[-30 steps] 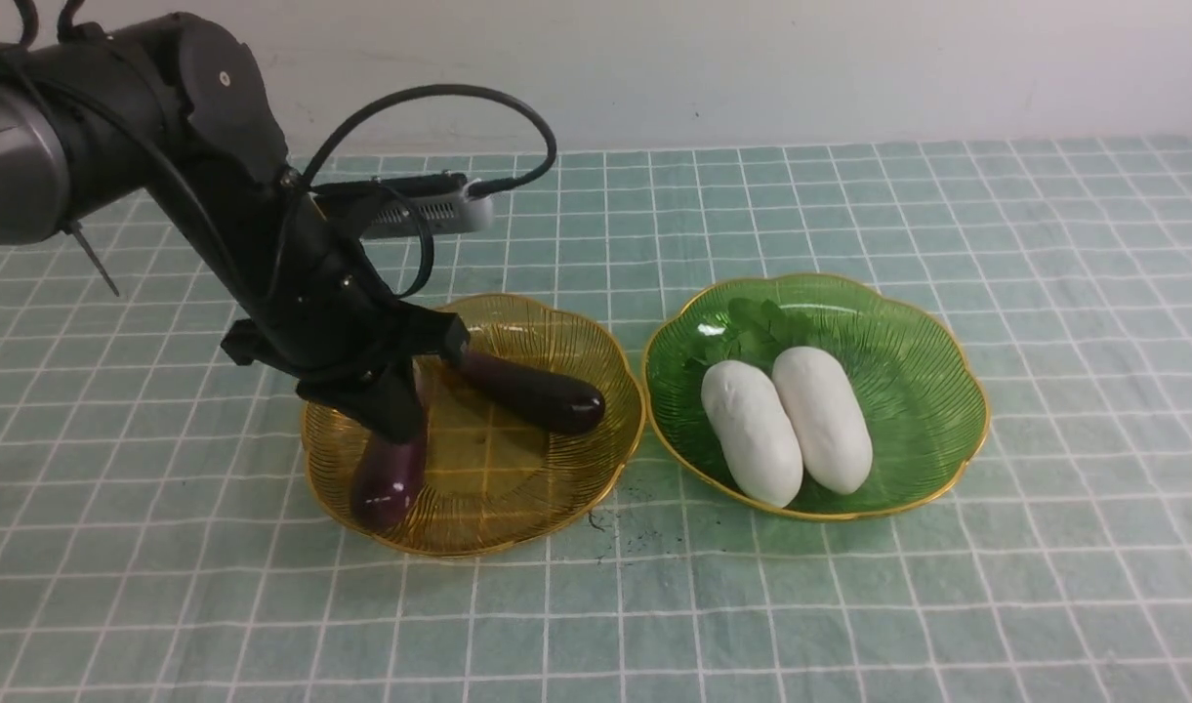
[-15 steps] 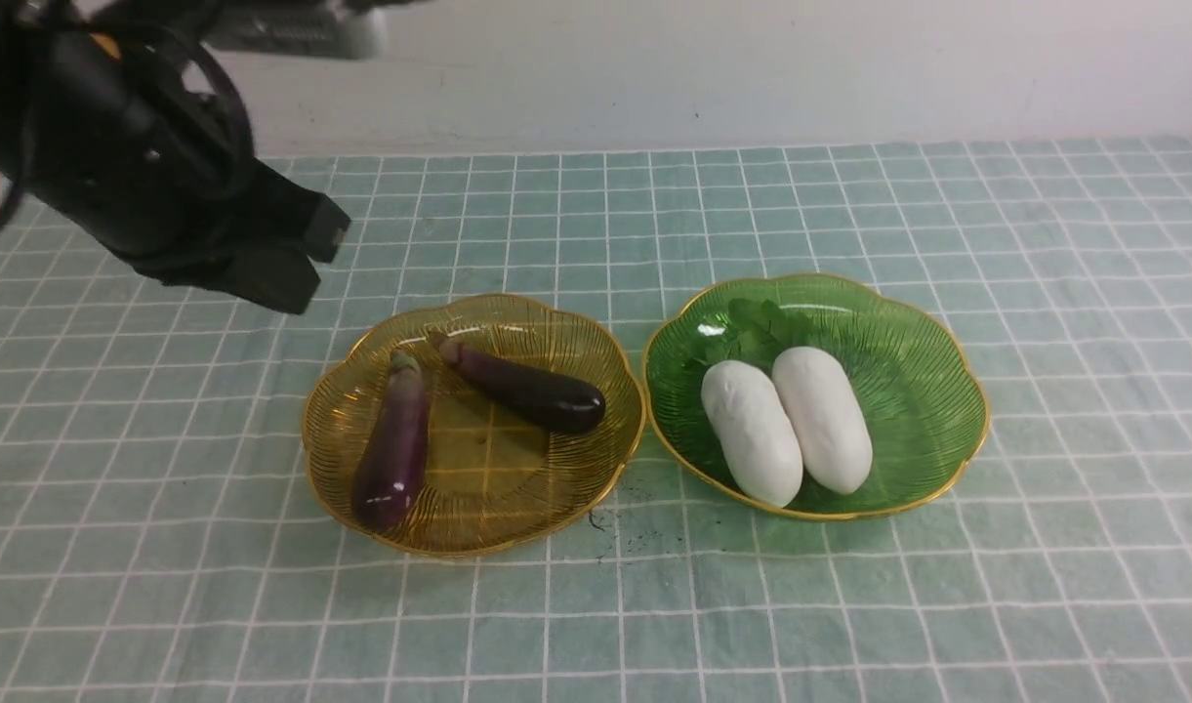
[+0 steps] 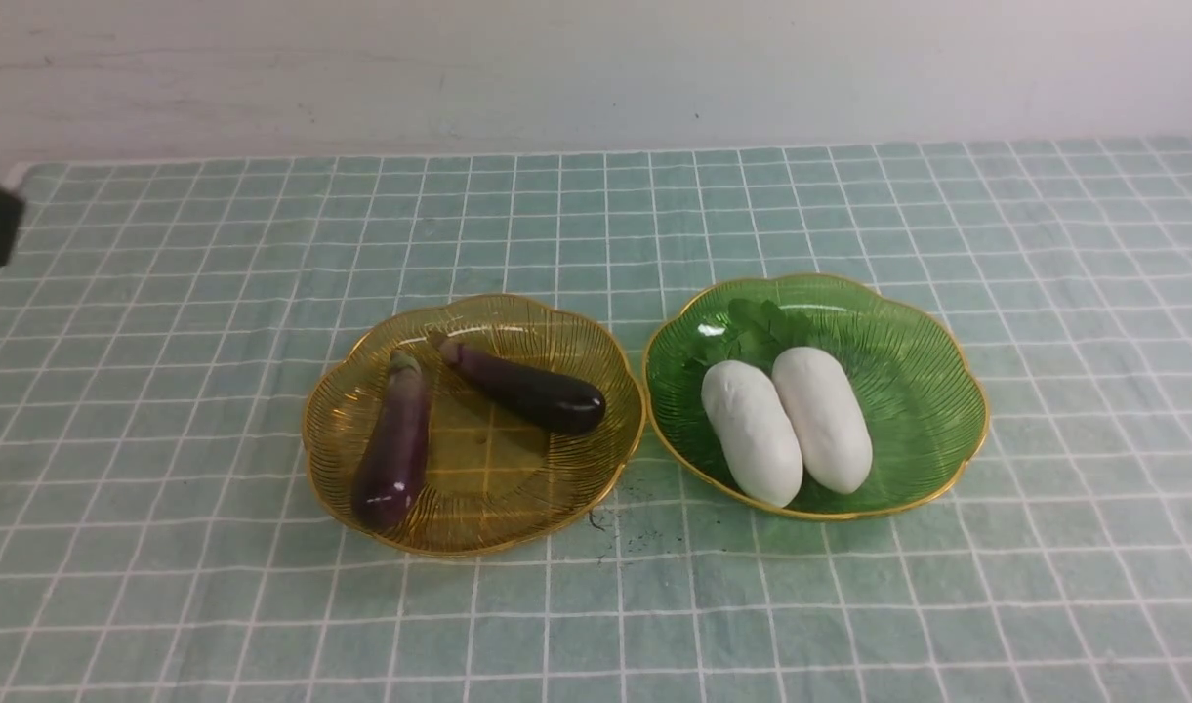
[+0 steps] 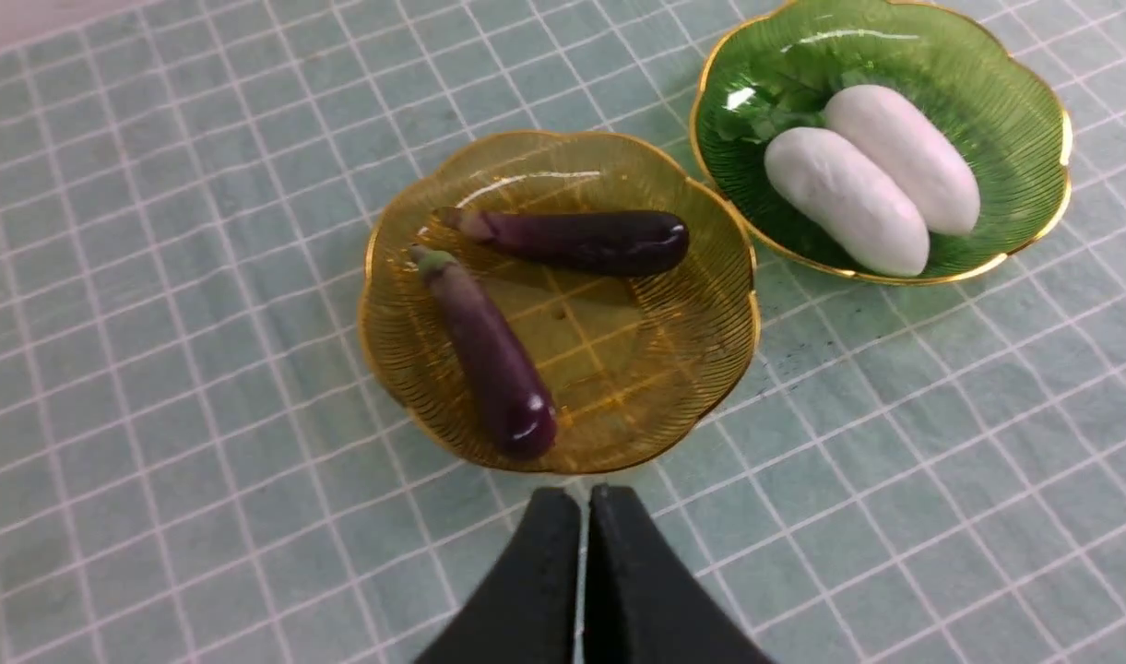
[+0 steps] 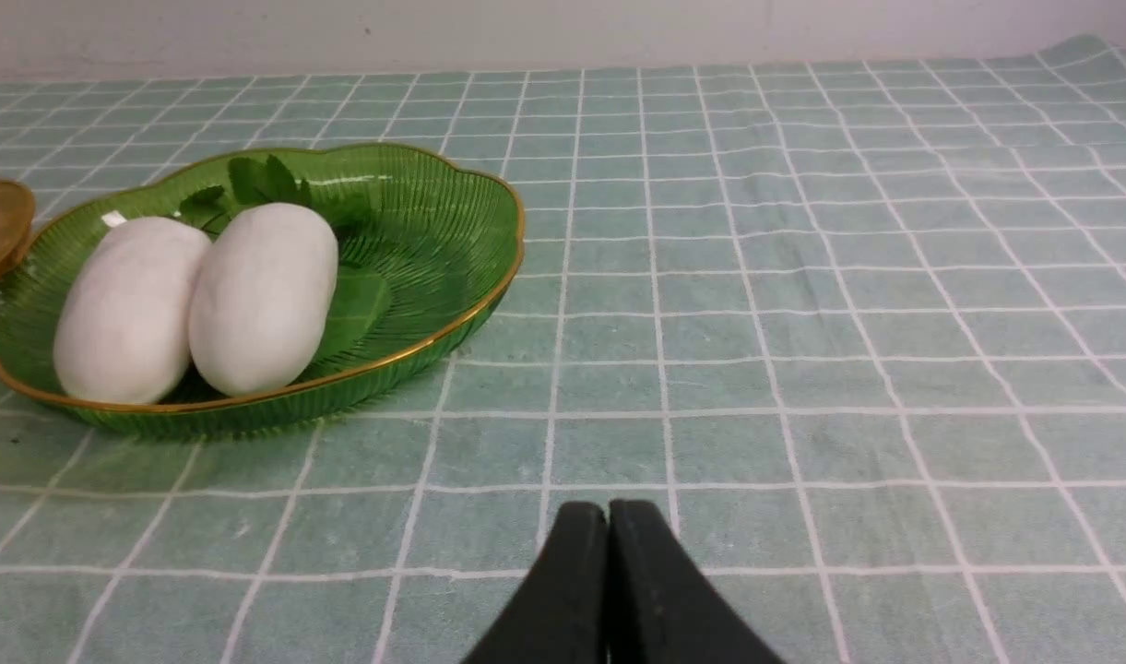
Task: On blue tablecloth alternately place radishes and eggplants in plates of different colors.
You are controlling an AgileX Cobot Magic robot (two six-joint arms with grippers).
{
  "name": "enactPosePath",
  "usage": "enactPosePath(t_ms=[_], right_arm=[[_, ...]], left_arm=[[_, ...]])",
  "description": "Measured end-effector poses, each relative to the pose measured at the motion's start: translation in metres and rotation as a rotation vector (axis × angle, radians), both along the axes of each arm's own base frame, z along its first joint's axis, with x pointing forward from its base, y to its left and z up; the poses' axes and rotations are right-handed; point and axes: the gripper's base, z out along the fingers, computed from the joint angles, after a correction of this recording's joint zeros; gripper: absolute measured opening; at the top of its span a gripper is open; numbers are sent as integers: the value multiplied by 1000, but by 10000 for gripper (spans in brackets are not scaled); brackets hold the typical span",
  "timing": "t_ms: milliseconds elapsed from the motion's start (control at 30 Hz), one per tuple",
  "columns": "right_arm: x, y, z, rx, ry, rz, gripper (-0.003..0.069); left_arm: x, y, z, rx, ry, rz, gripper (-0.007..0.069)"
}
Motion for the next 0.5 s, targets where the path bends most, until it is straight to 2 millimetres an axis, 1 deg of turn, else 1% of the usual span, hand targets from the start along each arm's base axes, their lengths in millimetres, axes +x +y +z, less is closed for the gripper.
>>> enactPosePath(t_ms=[100,167,200,233,267,300,367,433,467,500], right_arm=[[0,-1,0,0,0,-18,-15],[0,-1,0,-1,0,-19,-15],[0,-1,0,-1,0,-19,-15],[0,-1,0,-1,0,-19,-15],[0,-1,0,-1,0,-19,-15],[0,-1,0,-1,0,-19,-15],[0,-1,0,-1,0,-20,-15],[0,-1,0,-1,0,-22,-15],[0,-1,0,-1,0,-23,-15],[0,-1,0,-1,0,-23,-15]], left_arm=[[-26,9,-11,27,-26,22,-7],[-42,14,-24,38,-26,36,-7],[-47,15,-32,39,-15,40,-7],[-56,17,-41,32,-14,44,-7],[-61,17,-52,23,3,45,-7],[-69,17,-67,-4,4,42,-7],[-75,17,-82,-30,0,40,-7],[-82,13,-117,-129,-52,20,-7],[-82,12,-131,-164,-89,20,-7],[-81,11,-141,-194,-132,25,-7]])
